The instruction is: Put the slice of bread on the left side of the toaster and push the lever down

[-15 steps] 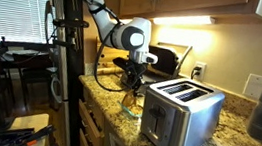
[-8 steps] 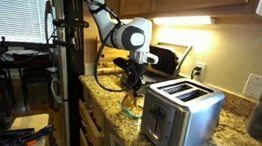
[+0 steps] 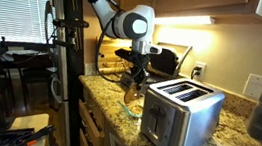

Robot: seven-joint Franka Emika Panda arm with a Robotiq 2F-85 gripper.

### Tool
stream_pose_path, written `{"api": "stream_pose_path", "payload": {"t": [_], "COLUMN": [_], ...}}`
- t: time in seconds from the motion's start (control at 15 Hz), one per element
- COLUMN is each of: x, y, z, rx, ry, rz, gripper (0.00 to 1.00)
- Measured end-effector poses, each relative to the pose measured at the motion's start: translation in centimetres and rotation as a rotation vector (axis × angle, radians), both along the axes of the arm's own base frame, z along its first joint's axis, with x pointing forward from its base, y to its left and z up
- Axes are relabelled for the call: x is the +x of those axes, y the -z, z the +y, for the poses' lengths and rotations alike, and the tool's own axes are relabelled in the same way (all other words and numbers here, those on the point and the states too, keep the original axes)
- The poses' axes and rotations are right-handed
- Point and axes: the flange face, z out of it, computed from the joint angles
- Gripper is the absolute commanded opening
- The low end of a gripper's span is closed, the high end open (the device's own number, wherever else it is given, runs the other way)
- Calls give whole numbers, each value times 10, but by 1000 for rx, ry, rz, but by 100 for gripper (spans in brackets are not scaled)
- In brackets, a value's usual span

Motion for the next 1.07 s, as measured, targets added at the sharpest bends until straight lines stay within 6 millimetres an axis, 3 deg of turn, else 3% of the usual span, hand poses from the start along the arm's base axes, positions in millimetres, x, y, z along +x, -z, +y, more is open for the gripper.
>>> {"api": "stream_pose_path", "payload": {"t": [0.4, 1.07], "x": [6, 44], "y": [-49, -129], "z": [-24, -75], "rx": [-4, -26], "ry": [45, 87], "rz": [-41, -134], "gripper": [6, 7]}}
